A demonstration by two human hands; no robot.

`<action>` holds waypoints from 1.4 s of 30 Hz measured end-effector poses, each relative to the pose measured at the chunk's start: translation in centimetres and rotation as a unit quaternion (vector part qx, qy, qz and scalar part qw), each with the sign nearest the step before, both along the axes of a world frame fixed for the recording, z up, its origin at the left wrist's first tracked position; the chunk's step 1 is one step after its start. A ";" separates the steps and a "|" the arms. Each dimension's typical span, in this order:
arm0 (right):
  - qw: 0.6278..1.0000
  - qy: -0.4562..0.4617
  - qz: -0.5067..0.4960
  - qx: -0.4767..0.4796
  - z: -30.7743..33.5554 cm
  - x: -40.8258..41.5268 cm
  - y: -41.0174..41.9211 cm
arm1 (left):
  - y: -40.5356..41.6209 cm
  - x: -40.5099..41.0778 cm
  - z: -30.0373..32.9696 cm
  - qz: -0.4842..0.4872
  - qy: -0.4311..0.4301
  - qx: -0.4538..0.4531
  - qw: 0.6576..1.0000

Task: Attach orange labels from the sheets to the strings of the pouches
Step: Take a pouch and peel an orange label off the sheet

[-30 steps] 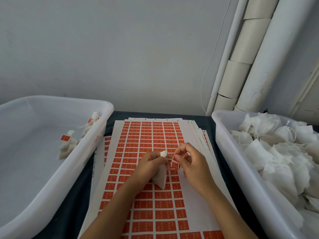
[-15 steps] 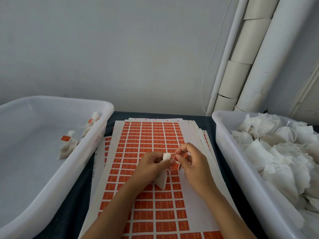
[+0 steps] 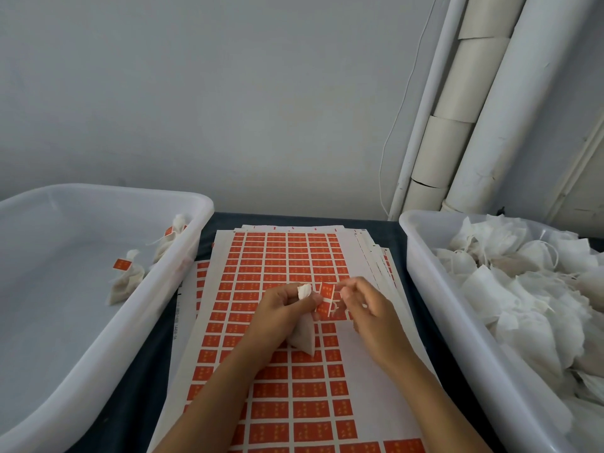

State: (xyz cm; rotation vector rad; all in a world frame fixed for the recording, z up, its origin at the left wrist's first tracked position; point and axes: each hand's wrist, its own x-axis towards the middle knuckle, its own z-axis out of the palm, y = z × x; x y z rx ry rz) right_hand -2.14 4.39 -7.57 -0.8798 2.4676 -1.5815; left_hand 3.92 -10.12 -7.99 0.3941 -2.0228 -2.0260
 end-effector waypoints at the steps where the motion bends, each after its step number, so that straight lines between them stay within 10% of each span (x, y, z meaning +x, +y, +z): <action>1: 1.000 -0.012 0.008 0.004 -0.2 -0.1 0.0 | 0.0 0.0 0.0 0.004 0.000 -0.004 1.000; 28: 0.998 0.009 -0.051 -0.033 -0.4 0.1 -0.8 | 0.1 -0.5 -0.9 0.002 0.050 -0.068 0.996; 42: 0.921 0.379 -0.089 0.008 0.2 0.0 0.3 | 0.9 0.1 0.0 -0.032 0.042 -0.053 0.997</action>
